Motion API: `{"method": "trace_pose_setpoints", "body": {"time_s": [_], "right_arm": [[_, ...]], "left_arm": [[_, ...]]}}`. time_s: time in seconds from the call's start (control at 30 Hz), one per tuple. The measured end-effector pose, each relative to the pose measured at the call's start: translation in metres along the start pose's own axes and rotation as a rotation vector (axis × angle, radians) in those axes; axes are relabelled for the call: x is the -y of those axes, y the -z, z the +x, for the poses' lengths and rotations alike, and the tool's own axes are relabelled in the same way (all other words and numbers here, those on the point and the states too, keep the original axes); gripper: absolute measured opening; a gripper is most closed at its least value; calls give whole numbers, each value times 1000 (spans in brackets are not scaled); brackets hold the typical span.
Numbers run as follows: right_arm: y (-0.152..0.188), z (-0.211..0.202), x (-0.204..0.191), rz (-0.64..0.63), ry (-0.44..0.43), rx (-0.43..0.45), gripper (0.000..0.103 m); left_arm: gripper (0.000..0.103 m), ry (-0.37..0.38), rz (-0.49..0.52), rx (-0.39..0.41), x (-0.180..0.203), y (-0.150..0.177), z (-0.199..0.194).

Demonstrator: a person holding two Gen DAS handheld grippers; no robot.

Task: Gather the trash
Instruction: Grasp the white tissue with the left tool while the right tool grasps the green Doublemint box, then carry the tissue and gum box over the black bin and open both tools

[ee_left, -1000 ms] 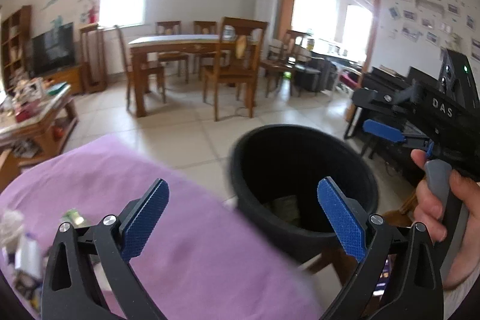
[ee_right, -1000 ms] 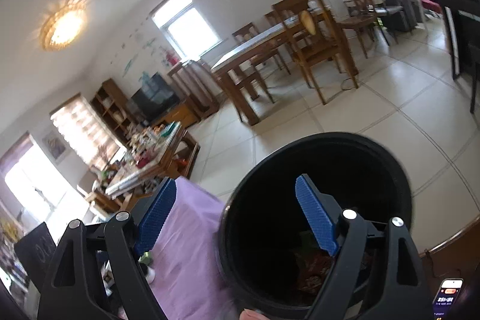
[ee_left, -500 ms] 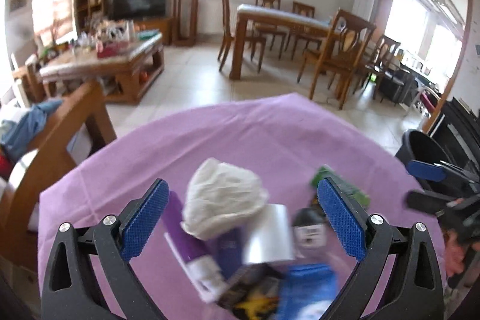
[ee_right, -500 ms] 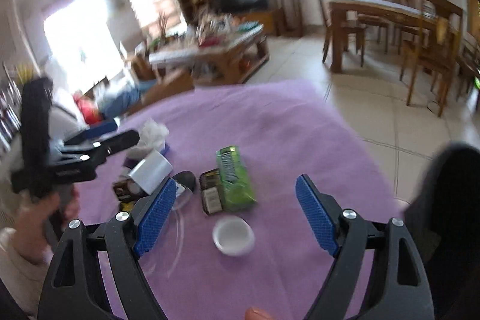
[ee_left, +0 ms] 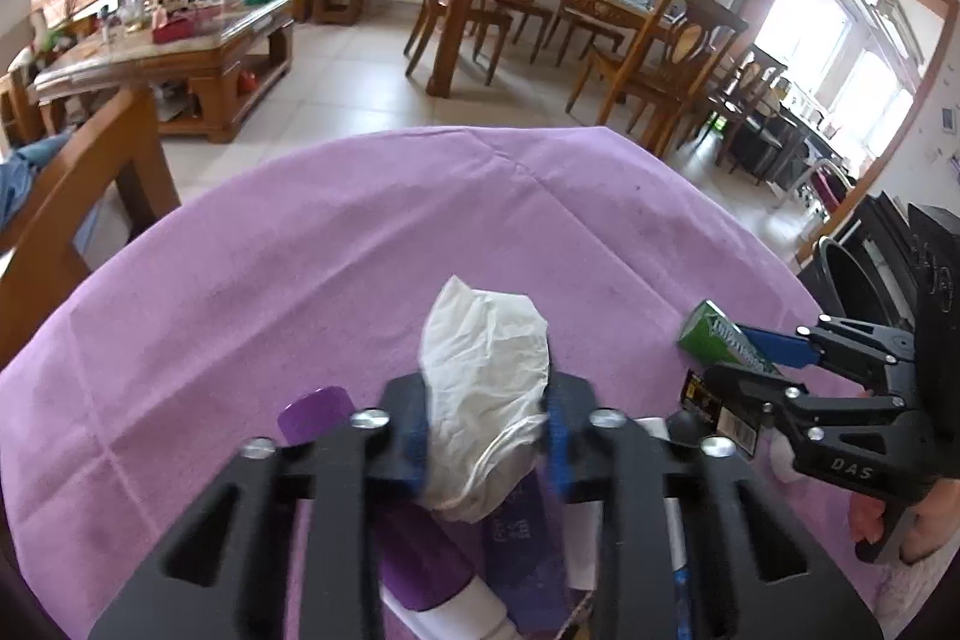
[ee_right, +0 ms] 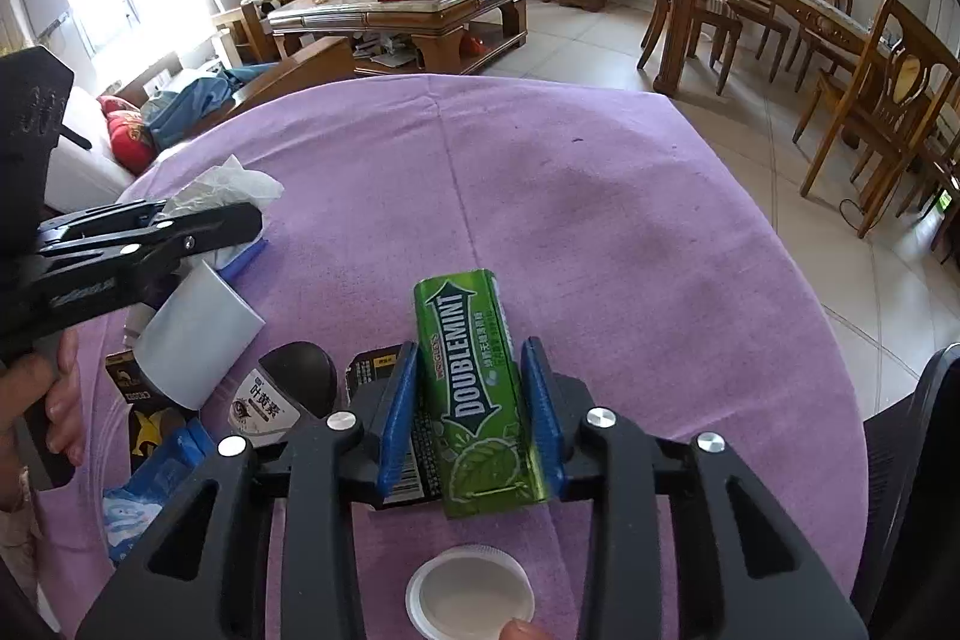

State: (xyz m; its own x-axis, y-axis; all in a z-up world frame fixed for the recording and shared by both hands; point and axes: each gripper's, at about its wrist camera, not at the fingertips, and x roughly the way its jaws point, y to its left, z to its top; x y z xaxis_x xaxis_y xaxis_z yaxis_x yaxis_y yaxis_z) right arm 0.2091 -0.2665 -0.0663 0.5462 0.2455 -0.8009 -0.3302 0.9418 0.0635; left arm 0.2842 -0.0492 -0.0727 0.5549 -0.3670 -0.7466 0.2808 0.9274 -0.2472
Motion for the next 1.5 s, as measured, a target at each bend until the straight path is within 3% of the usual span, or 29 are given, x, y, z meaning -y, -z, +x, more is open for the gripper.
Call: {"method": "trace_pose_setpoints", "body": {"time_s": [0.17,0.37,0.6,1.03,1.5], "right_arm": [[7,-9,4,48,-54,28,30],[17,-67,14,121,-136,209,30],[40,-142,36,208,-188,402,30],[90,-233,138,438,-69,642,30],[144,-258,225,665,103,755,30]], "left_arm": [[16,16,-16,56,3,2,-15],[16,46,0,211,38,1,-71],[16,100,76,277,112,9,-106],[16,241,202,274,258,19,-88],[16,341,313,210,386,30,-19]]}}
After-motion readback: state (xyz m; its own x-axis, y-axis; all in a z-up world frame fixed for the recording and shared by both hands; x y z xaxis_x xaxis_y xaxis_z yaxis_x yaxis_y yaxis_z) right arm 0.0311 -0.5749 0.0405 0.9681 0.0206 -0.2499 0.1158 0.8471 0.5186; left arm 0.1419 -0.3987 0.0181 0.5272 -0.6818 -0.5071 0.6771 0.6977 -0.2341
